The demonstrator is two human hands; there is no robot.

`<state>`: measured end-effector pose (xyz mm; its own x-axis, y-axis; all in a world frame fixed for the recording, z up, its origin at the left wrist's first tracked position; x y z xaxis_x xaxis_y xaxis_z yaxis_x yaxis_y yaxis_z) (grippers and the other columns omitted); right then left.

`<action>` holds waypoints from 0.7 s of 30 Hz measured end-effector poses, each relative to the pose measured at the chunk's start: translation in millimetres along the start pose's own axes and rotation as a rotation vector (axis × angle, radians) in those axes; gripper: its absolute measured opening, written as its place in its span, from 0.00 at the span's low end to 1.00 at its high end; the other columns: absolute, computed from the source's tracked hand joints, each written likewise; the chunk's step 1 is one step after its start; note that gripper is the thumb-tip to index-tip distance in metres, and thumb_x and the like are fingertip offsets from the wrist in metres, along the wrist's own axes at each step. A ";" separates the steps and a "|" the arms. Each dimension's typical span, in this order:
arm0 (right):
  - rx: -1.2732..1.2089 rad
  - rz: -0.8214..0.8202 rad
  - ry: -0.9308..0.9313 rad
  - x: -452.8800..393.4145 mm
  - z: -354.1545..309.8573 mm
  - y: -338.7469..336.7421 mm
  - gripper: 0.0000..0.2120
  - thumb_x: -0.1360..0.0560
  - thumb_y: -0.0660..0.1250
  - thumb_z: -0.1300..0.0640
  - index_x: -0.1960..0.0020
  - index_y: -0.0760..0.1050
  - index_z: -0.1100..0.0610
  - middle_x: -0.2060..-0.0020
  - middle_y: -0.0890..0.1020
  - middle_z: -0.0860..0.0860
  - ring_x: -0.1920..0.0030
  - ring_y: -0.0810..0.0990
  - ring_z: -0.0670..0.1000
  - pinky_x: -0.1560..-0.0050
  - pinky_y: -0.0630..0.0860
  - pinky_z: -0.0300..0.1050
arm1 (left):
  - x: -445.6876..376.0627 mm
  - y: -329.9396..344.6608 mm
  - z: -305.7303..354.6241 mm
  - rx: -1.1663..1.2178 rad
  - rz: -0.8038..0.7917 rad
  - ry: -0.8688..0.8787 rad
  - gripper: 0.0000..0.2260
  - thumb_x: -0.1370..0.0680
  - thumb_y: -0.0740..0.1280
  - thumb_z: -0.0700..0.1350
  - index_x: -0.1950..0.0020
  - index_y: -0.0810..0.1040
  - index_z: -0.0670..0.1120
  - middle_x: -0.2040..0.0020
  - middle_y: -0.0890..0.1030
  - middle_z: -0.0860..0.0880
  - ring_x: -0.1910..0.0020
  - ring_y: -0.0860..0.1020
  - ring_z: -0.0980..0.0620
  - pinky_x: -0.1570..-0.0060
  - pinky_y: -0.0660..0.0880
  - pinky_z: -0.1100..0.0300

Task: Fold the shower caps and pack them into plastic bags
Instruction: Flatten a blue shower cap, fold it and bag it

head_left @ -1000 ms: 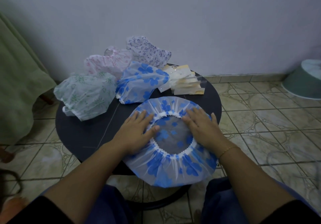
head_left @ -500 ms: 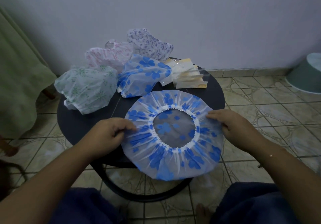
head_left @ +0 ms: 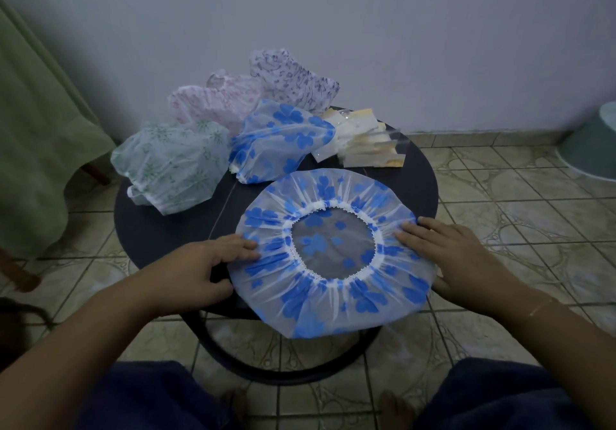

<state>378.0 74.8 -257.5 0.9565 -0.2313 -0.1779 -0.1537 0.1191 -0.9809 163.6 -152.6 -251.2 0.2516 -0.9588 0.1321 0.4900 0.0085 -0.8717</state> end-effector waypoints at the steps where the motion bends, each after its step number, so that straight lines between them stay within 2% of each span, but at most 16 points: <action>1: -0.068 -0.001 0.057 -0.7 4.3 -1.5 0.31 0.32 0.66 0.42 0.30 0.68 0.50 0.35 0.75 0.51 0.35 0.74 0.56 0.41 0.66 0.49 | -0.1 0.0 -0.2 0.017 -0.008 -0.003 0.25 0.35 0.61 0.50 0.41 0.66 0.71 0.36 0.61 0.75 0.31 0.54 0.74 0.37 0.52 0.79; 3: -0.267 -0.019 0.188 -1.9 17.7 0.3 0.29 0.31 0.62 0.42 0.31 0.67 0.46 0.35 0.74 0.49 0.34 0.71 0.52 0.35 0.60 0.45 | 0.6 -0.2 -1.4 0.056 -0.016 -0.013 0.24 0.34 0.63 0.51 0.42 0.67 0.72 0.36 0.63 0.74 0.32 0.55 0.75 0.35 0.55 0.76; 4: -0.359 0.006 0.210 -3.3 21.5 0.1 0.25 0.30 0.63 0.43 0.33 0.69 0.45 0.37 0.75 0.47 0.37 0.72 0.50 0.34 0.62 0.46 | 1.0 -1.2 -2.1 0.071 -0.012 -0.022 0.25 0.33 0.65 0.50 0.41 0.67 0.72 0.35 0.64 0.74 0.32 0.56 0.75 0.36 0.56 0.76; 6: -0.524 0.087 0.243 -6.9 27.0 -5.5 0.15 0.29 0.66 0.47 0.42 0.74 0.44 0.45 0.78 0.41 0.44 0.77 0.46 0.39 0.71 0.55 | 2.4 -4.6 -1.5 0.077 0.005 -0.051 0.27 0.32 0.68 0.48 0.38 0.66 0.71 0.35 0.64 0.71 0.34 0.62 0.74 0.40 0.61 0.78; 8: -0.600 0.130 0.293 -10.8 32.1 -11.7 0.09 0.28 0.63 0.44 0.50 0.76 0.43 0.53 0.79 0.38 0.50 0.77 0.44 0.45 0.73 0.54 | 3.4 -7.9 0.3 0.029 0.017 -0.069 0.29 0.35 0.68 0.51 0.38 0.64 0.71 0.37 0.64 0.71 0.38 0.66 0.69 0.41 0.63 0.75; 11: -0.662 0.157 0.383 -16.7 34.1 -21.4 0.17 0.28 0.55 0.32 0.56 0.76 0.42 0.59 0.80 0.41 0.54 0.78 0.46 0.54 0.73 0.47 | 2.0 -10.2 3.3 -0.072 0.041 -0.052 0.29 0.40 0.64 0.61 0.39 0.62 0.71 0.41 0.65 0.73 0.39 0.66 0.62 0.33 0.60 0.65; 14: -0.692 0.115 0.475 -23.5 37.0 -18.5 0.29 0.30 0.55 0.32 0.58 0.79 0.56 0.63 0.81 0.53 0.60 0.78 0.53 0.57 0.74 0.50 | -2.4 -13.1 1.4 -0.107 0.132 -0.046 0.25 0.39 0.65 0.71 0.43 0.67 0.70 0.45 0.71 0.71 0.42 0.68 0.61 0.32 0.58 0.64; 16: -0.707 0.110 0.515 -28.1 38.4 -17.2 0.28 0.30 0.56 0.34 0.60 0.78 0.60 0.65 0.80 0.57 0.62 0.77 0.55 0.59 0.73 0.51 | -5.0 -19.3 0.9 -0.044 0.213 -0.073 0.25 0.37 0.59 0.76 0.48 0.75 0.64 0.52 0.79 0.62 0.49 0.73 0.61 0.39 0.66 0.65; 17: -0.721 0.112 0.533 -29.8 39.2 -16.8 0.26 0.28 0.58 0.36 0.60 0.77 0.60 0.65 0.79 0.58 0.63 0.77 0.55 0.60 0.73 0.50 | -5.4 -23.1 1.6 0.029 0.252 -0.089 0.28 0.36 0.56 0.76 0.51 0.79 0.59 0.57 0.80 0.58 0.53 0.75 0.60 0.47 0.71 0.65; 18: -0.728 0.118 0.552 -31.0 40.7 -16.4 0.24 0.27 0.60 0.39 0.61 0.77 0.61 0.65 0.79 0.58 0.64 0.76 0.55 0.62 0.71 0.49 | -5.0 -26.6 1.8 0.107 0.286 -0.115 0.28 0.34 0.55 0.75 0.54 0.81 0.56 0.60 0.81 0.56 0.56 0.76 0.60 0.55 0.72 0.67; 19: -0.735 0.125 0.571 -31.9 41.8 -16.2 0.23 0.26 0.62 0.41 0.61 0.76 0.62 0.67 0.78 0.58 0.65 0.75 0.54 0.64 0.69 0.48 | -4.7 -29.3 0.5 0.174 0.315 -0.148 0.24 0.31 0.56 0.71 0.57 0.82 0.55 0.60 0.81 0.57 0.58 0.77 0.61 0.60 0.72 0.68; 21: -0.746 0.131 0.608 -33.2 43.6 -14.4 0.20 0.26 0.65 0.45 0.63 0.74 0.63 0.69 0.75 0.56 0.68 0.72 0.52 0.67 0.64 0.46 | -6.1 -29.9 -5.2 0.272 0.322 -0.226 0.15 0.29 0.60 0.62 0.62 0.82 0.56 0.63 0.81 0.60 0.63 0.78 0.62 0.65 0.71 0.70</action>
<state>359.2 122.9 -234.0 0.6616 -0.7439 -0.0938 -0.5676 -0.4152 -0.7109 143.2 -148.5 -228.3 0.5869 -0.8097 0.0005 0.5502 0.3983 -0.7339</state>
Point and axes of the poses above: each hand's wrist, its own x-axis away from the middle knuckle, its own y-axis out of the palm, z = x × y, the point moved 8 cm from there along -x, towards the middle knuckle
